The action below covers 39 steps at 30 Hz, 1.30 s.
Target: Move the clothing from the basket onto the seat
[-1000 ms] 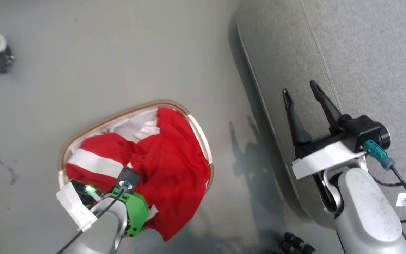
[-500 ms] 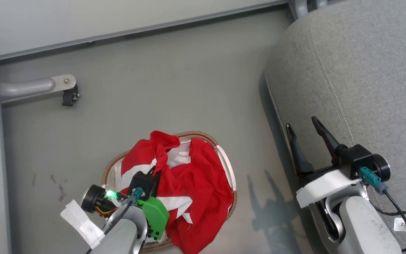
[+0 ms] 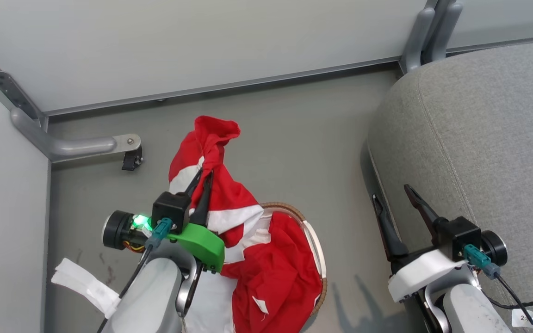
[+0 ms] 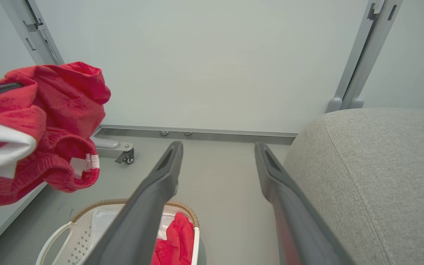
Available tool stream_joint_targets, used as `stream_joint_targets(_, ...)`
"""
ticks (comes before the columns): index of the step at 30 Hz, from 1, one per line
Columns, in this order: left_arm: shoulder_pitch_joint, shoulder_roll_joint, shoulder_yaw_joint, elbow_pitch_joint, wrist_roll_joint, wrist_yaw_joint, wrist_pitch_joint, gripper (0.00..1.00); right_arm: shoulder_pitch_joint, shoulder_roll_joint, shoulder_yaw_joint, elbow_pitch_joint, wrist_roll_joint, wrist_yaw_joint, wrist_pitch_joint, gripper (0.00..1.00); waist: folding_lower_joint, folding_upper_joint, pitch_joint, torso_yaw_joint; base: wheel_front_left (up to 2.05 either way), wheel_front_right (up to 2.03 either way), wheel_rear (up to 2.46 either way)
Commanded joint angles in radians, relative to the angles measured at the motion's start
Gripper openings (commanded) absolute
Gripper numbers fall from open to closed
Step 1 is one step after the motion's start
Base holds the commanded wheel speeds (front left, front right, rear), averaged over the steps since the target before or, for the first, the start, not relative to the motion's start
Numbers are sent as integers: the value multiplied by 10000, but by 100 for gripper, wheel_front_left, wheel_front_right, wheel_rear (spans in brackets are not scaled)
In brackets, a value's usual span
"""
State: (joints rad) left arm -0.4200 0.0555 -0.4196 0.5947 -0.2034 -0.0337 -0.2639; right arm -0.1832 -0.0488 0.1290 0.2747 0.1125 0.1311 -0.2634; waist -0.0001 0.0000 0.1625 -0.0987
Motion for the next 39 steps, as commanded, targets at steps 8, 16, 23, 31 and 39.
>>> stream_joint_targets(8,-209,-34,641,-1493,-385,-9,-9,0,536,-42,161,142,-68,-7,-22,100,1,0,-495,115,0,0,0)
stream_joint_targets(16,-430,-37,595,-2366,-895,115,-7,0,725,-43,340,273,-31,-7,-22,100,1,0,-718,143,0,0,0)
stream_joint_targets(23,-386,-38,296,-2554,-1164,249,-9,0,664,-40,779,276,-197,-7,-22,100,1,0,-775,215,0,0,0)
stream_joint_targets(31,-353,-39,-122,-2555,-1409,328,-7,0,-340,-82,2277,447,-424,-7,-22,100,1,0,-723,375,0,0,0)
stream_joint_targets(39,-544,-39,-654,-2596,-1683,378,-9,0,-1833,-187,3818,1103,-277,-7,-21,100,1,0,-606,663,0,0,0)
